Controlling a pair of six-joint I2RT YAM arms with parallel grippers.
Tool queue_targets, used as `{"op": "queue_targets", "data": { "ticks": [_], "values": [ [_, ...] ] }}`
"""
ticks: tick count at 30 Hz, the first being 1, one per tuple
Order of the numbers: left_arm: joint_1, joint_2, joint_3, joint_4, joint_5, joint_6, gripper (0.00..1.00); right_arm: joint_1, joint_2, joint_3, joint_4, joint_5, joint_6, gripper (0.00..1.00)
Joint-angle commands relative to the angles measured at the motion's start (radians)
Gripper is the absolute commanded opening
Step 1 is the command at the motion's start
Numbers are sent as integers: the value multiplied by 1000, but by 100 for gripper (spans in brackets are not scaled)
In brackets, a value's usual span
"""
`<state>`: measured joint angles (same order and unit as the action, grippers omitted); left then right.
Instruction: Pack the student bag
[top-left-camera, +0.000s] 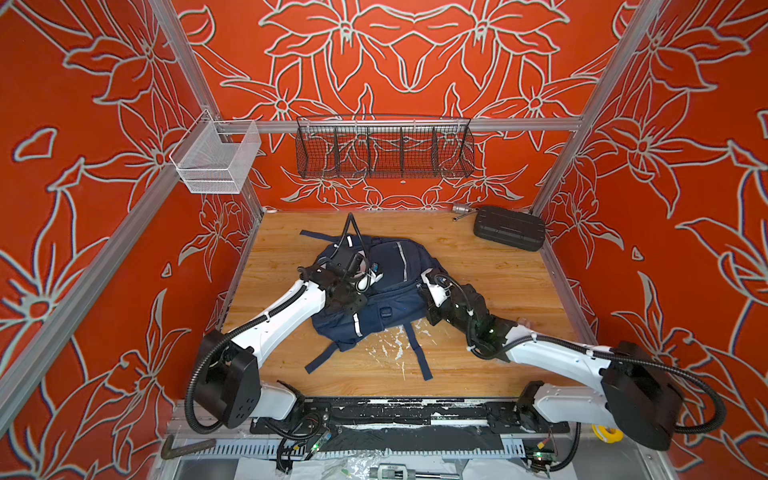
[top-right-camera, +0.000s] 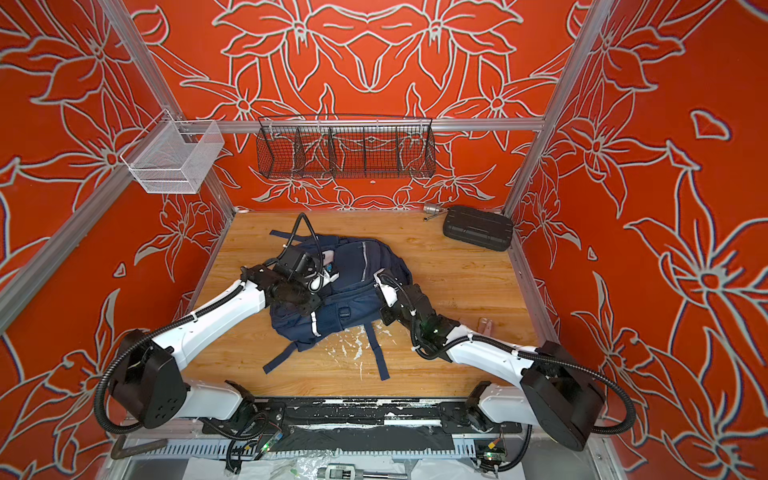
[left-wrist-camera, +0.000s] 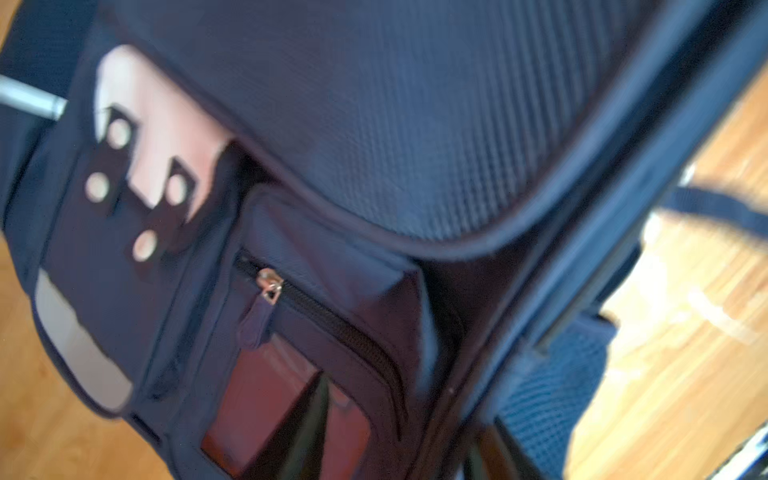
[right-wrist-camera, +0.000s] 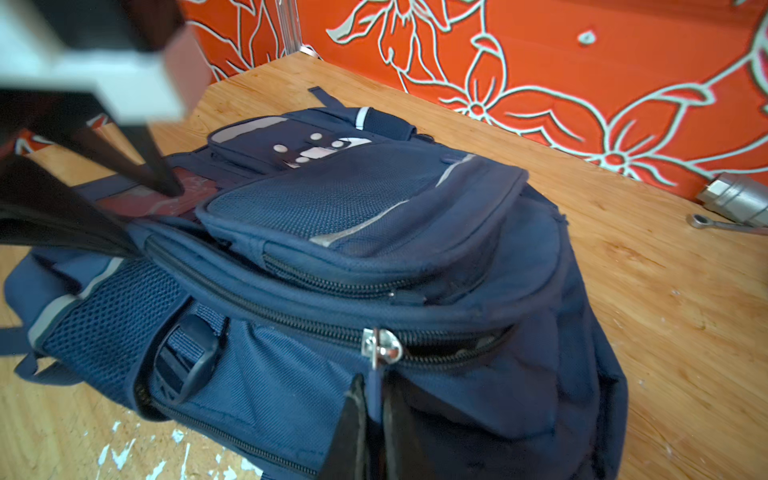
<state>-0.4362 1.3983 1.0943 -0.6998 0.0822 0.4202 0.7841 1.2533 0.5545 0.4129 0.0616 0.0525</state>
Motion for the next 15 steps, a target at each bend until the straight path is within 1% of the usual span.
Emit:
{"op": "queue_targets", "data": {
  "ticks": [1, 2, 3, 5, 7, 9, 11, 13, 15],
  "values": [
    [-2, -34, 47, -25, 103, -206, 63, 8, 9, 38, 104, -18, 22, 0],
    [-2, -51, 39, -27, 128, -270, 69, 9, 13, 38, 104, -17, 24, 0],
    [-2, -77, 23, -20, 159, -348, 78, 8, 13, 37, 103, -10, 30, 0],
    [-2, -128, -18, 20, 199, -499, 99, 8, 16, 35, 98, 5, 43, 0],
    [-2, -181, -49, 65, 223, -659, 97, 5, 18, 32, 102, 1, 42, 0],
    [-1, -214, -53, 101, 213, -834, 99, 4, 21, 37, 91, -3, 41, 0],
    [-2, -227, -27, 98, 187, -1052, 100, 4, 27, 42, 81, -3, 44, 0],
    [-14, -223, -6, 85, 160, -1264, 96, 1, 29, 48, 69, 0, 48, 0],
    [-33, -213, 11, 46, 102, -1425, 93, 1, 32, 45, 78, -4, 48, 0]
  ]
}}
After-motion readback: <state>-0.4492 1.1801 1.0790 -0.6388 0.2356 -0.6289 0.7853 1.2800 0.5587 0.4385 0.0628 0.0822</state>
